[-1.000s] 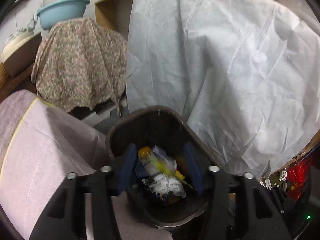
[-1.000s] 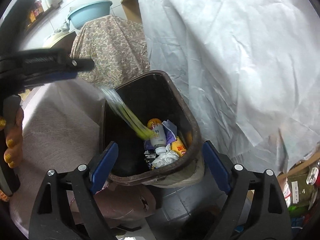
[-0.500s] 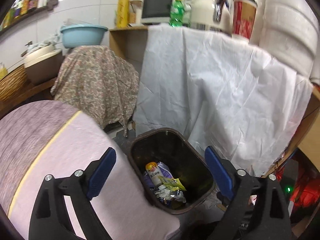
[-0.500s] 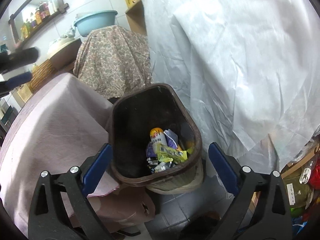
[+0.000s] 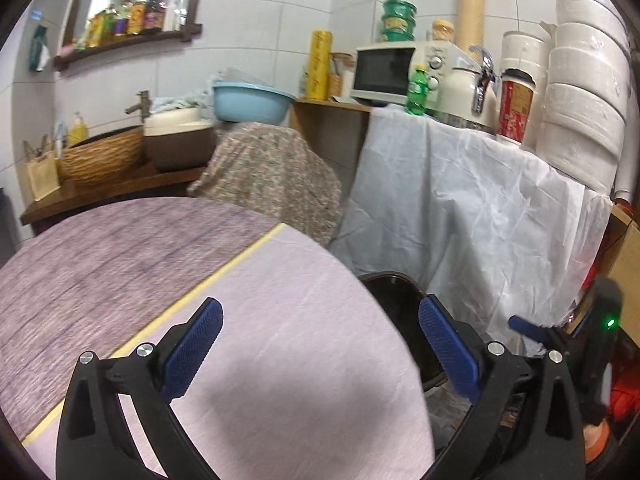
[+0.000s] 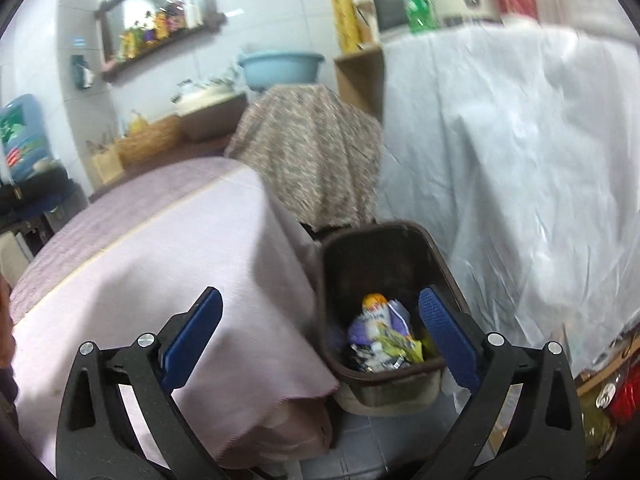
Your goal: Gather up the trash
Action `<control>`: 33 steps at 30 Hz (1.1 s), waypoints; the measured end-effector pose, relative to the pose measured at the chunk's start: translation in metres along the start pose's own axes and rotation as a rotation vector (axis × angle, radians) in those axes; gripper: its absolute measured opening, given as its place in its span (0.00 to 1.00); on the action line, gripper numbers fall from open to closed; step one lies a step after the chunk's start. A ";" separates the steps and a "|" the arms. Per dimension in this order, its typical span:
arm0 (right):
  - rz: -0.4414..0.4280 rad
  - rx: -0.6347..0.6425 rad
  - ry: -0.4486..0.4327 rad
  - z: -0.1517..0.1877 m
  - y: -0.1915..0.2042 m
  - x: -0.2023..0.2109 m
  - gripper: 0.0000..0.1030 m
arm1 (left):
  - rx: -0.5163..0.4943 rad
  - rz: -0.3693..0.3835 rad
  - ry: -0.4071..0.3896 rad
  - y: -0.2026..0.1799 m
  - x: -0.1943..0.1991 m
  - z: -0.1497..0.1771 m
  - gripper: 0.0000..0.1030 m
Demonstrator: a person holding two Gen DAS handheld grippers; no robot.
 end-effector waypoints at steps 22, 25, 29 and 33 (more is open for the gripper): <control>-0.143 0.206 -0.281 0.014 0.110 0.126 0.94 | 0.075 -0.216 -0.235 0.033 0.131 0.059 0.95; -0.158 0.234 -0.278 0.020 0.121 0.130 0.94 | 0.083 -0.232 -0.263 0.034 0.142 0.065 0.95; -0.170 0.230 -0.272 0.024 0.125 0.131 0.94 | 0.081 -0.250 -0.275 0.032 0.148 0.067 0.95; -0.158 0.232 -0.271 0.025 0.126 0.132 0.94 | 0.092 -0.257 -0.288 0.033 0.152 0.067 0.95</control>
Point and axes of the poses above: each gripper's, at about its wrist camera, not at the fingertips, and x roughly against the way its jaws point, y to its left, z to its underside, the point moved 3 cm from there along -x, roughly the way its jaws point, and after that the axes turned 8 degrees about z, right-handed, at the moved point
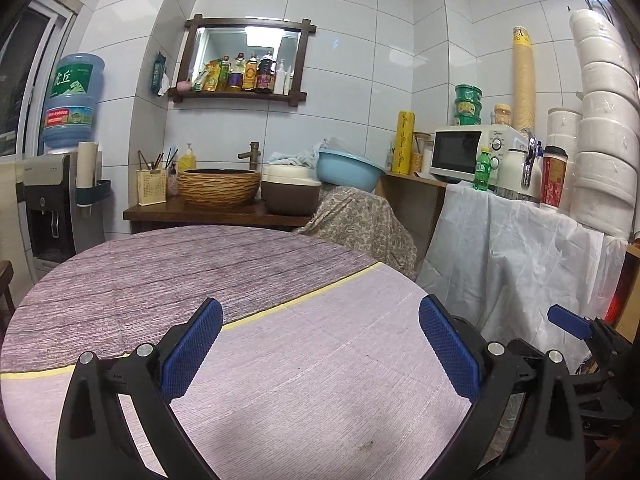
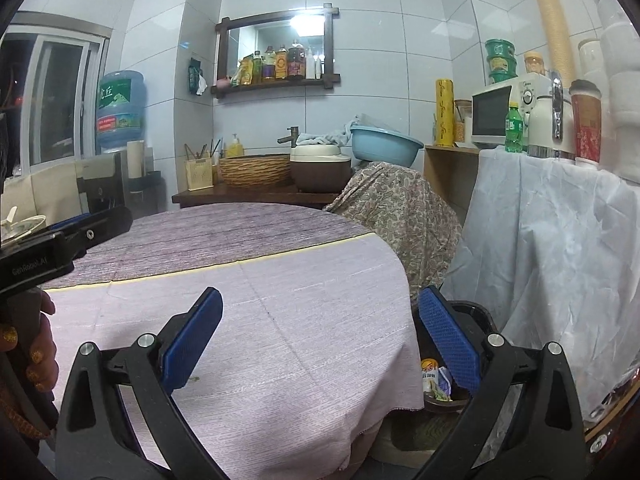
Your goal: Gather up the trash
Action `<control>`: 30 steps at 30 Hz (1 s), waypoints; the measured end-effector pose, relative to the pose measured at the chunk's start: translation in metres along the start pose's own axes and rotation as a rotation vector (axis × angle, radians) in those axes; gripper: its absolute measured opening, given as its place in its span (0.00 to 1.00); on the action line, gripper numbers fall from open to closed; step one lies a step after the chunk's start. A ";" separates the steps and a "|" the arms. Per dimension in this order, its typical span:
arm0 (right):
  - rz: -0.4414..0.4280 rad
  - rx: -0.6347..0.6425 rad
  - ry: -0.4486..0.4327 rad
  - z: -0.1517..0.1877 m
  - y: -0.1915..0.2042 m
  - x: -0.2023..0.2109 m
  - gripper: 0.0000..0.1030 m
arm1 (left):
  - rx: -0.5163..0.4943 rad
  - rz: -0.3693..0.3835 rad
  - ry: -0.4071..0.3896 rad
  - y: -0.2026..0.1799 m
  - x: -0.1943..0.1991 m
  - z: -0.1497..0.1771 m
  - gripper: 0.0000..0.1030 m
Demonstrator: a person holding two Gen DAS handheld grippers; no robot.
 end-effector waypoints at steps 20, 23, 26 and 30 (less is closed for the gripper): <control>0.009 0.000 -0.020 -0.003 -0.001 0.007 0.94 | -0.007 -0.016 0.015 0.000 -0.001 0.003 0.95; 0.009 -0.006 -0.017 -0.003 -0.003 0.007 0.94 | -0.010 -0.014 0.017 -0.001 -0.001 0.003 0.95; 0.009 -0.008 -0.016 -0.003 -0.005 0.006 0.94 | -0.010 -0.014 0.020 -0.002 -0.002 0.004 0.95; 0.006 -0.007 -0.015 -0.003 -0.005 0.005 0.94 | -0.009 -0.014 0.021 -0.002 -0.002 0.003 0.95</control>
Point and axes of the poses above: each gripper's, at about its wrist camera, not at the fingertips, and x roughly against the way its jaws point, y to its left, z to its underside, the point moved 3 cm from there along -x, roughly the way its jaws point, and after that the axes turned 8 degrees about z, right-handed, at the moved point
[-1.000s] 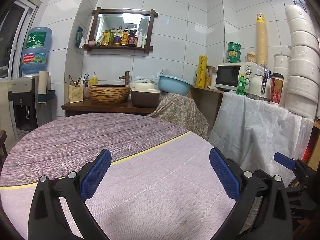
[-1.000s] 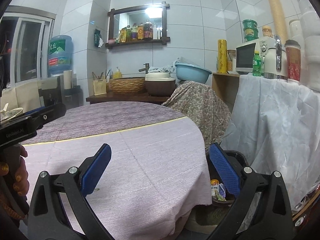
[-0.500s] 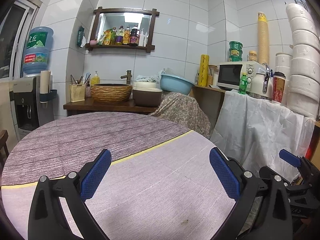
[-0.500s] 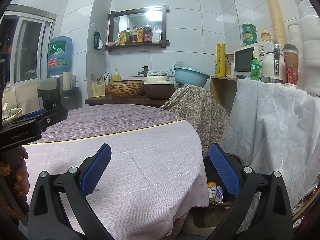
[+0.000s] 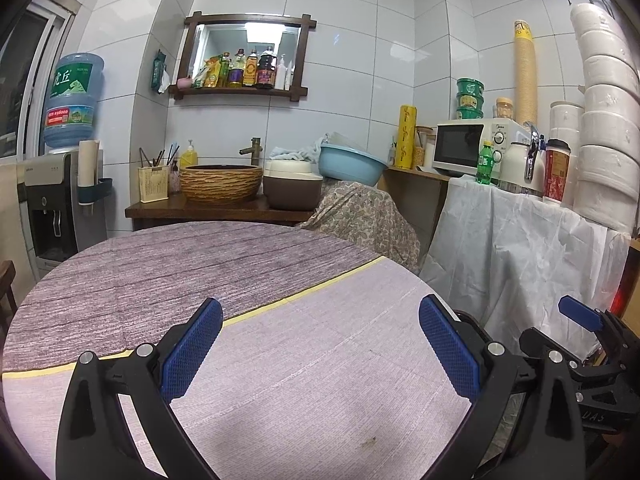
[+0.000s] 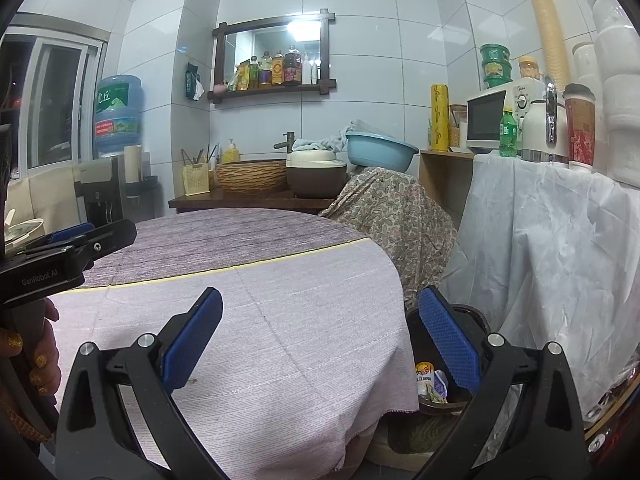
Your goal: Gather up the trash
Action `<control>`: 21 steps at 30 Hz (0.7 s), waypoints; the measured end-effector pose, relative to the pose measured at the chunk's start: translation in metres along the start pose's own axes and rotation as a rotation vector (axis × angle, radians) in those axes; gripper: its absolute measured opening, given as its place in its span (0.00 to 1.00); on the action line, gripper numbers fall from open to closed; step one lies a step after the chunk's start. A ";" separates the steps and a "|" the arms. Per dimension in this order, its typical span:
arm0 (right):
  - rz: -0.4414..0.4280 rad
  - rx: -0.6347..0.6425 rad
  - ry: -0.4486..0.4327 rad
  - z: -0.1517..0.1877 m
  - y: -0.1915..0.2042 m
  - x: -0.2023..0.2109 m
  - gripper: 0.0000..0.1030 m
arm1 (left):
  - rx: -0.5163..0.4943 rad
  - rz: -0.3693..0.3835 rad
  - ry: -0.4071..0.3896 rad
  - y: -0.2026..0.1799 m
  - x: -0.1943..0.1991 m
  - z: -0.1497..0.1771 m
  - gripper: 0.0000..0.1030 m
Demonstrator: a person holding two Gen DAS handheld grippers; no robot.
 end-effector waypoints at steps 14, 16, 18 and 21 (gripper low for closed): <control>-0.001 -0.010 0.003 0.001 -0.003 -0.002 0.94 | -0.001 0.004 0.007 0.001 -0.001 0.000 0.95; -0.002 -0.012 0.005 0.001 -0.003 -0.003 0.94 | -0.002 0.004 0.008 0.000 -0.002 0.000 0.95; -0.002 -0.012 0.006 0.001 -0.003 -0.003 0.94 | -0.003 0.003 0.009 0.000 -0.002 0.000 0.95; -0.001 -0.011 0.006 0.001 -0.003 -0.003 0.94 | 0.000 0.005 0.013 0.000 -0.002 0.000 0.95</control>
Point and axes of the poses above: each gripper's, at about its wrist camera, not at the fingertips, and x roughly against the way its jaws point, y to its left, z to its underside, the point moved 3 cm from there along -x, roughly the way its jaws point, and after that the axes turned 8 degrees about z, right-handed, at the moved point
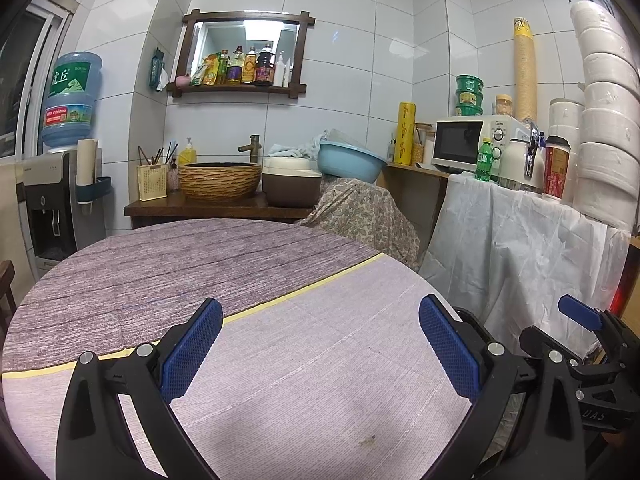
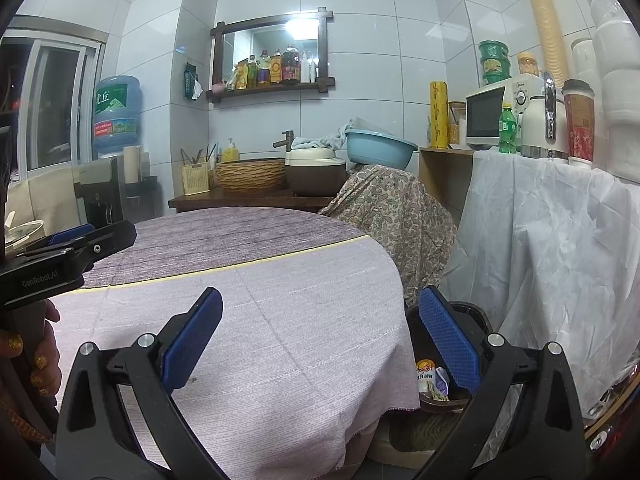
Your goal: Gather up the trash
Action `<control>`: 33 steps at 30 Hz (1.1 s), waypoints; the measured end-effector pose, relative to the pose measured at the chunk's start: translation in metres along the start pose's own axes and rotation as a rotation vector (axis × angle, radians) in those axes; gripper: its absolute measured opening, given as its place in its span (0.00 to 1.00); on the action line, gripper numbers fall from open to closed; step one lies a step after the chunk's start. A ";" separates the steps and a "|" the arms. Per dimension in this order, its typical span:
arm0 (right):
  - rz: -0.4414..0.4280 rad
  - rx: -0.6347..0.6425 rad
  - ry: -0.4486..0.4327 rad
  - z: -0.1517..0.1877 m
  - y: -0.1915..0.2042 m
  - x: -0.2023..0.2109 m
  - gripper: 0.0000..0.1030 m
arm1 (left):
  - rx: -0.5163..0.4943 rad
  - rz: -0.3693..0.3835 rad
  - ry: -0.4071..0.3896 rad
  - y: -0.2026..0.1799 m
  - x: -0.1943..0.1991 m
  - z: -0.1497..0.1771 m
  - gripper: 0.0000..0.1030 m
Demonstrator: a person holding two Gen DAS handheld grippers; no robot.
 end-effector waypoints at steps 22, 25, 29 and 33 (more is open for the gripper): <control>0.002 -0.002 0.012 0.001 -0.004 -0.002 0.94 | 0.012 -0.011 0.014 0.004 -0.002 0.000 0.95; 0.001 -0.002 0.011 0.000 -0.006 -0.003 0.94 | 0.019 -0.004 0.022 0.005 -0.004 0.000 0.95; 0.003 -0.005 0.013 0.000 -0.007 -0.005 0.94 | 0.004 -0.019 0.026 0.004 -0.005 0.000 0.95; 0.005 -0.006 0.015 0.000 -0.007 -0.006 0.94 | -0.011 -0.027 0.031 0.002 -0.006 0.000 0.95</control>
Point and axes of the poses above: each gripper's, at about its wrist camera, not at the fingertips, and x roughly against the way its jaws point, y to its left, z to its underside, the point moved 3 cm from there along -x, roughly the way its jaws point, and after that the axes turned 8 degrees about z, right-handed, at the moved point
